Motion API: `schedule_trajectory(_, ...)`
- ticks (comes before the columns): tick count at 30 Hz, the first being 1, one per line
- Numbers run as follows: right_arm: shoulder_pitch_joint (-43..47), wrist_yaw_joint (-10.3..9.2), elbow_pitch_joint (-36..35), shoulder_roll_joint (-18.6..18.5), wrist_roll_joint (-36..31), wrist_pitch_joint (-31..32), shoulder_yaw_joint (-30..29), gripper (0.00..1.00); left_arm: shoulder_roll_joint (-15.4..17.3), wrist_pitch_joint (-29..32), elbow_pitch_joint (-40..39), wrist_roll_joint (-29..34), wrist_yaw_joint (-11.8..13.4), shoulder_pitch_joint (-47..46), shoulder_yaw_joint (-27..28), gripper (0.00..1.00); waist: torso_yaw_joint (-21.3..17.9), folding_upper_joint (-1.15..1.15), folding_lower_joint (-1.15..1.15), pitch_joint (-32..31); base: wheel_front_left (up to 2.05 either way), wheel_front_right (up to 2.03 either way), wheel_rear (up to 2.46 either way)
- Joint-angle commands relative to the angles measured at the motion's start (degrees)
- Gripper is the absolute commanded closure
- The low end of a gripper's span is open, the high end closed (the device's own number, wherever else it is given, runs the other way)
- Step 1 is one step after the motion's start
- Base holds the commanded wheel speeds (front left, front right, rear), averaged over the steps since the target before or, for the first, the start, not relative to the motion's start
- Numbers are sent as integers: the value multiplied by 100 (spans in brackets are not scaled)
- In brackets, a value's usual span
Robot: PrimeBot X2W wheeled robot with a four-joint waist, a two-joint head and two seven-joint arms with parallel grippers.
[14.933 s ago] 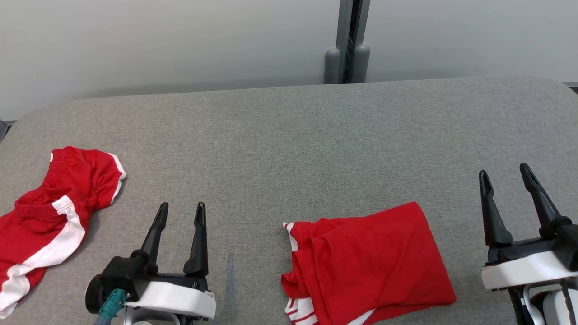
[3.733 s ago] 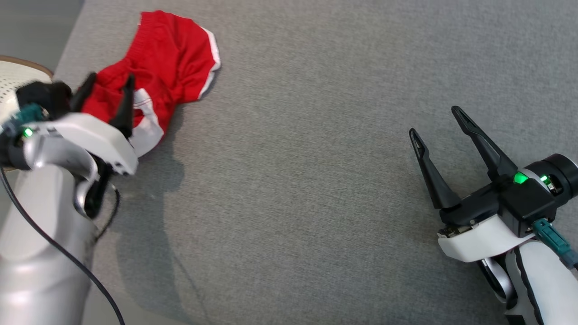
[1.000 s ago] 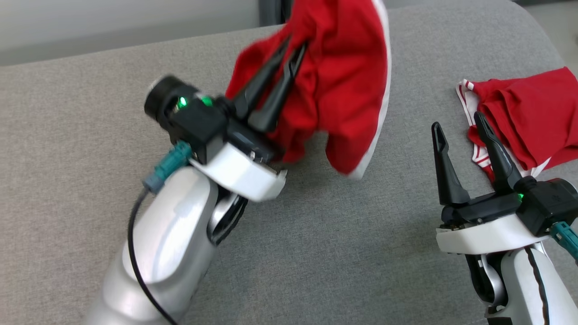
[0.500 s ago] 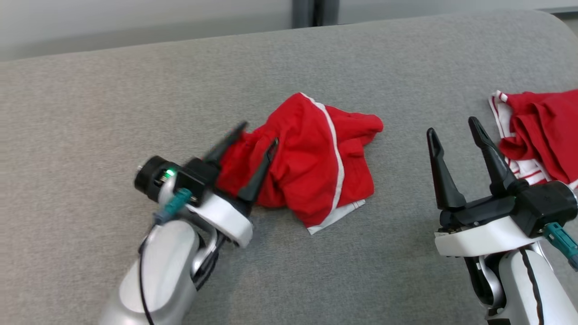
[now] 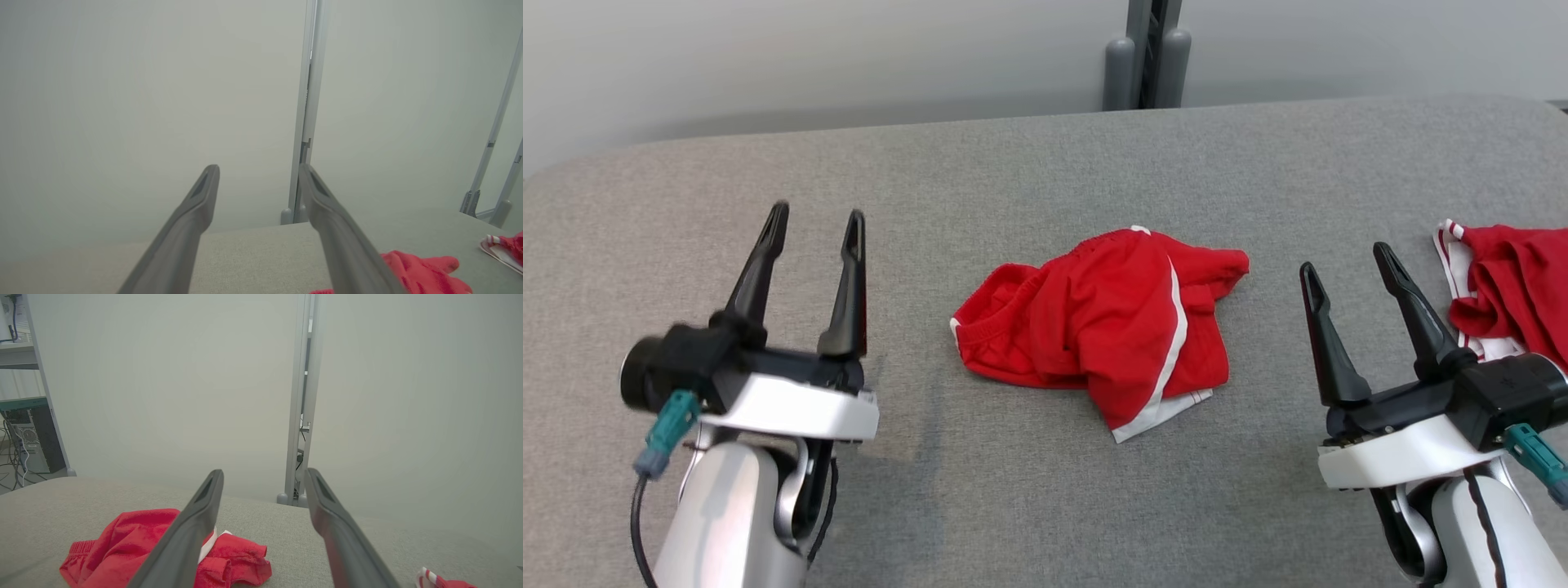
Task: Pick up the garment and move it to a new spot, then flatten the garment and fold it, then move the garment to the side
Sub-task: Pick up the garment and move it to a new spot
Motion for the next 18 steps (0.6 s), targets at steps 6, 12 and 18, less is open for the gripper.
schedule_trajectory(6, 150, -2, 33, -122, 68, -30, -74, 0, -50, -19, -189, 192, 57, 681, 238, 0, 144, 0, 0, -181, 0, 0, 0)
schedule_trajectory(12, 241, -2, 63, -78, 101, -30, -66, 0, -101, -19, -496, 48, 209, 1191, 332, 0, 219, 0, 0, -234, 0, 0, 0)
schedule_trajectory(18, 274, -2, 106, -67, 112, -30, -73, 0, -101, -19, -608, -93, 349, 1401, 59, 0, 247, 0, 0, -259, 0, 0, 0)
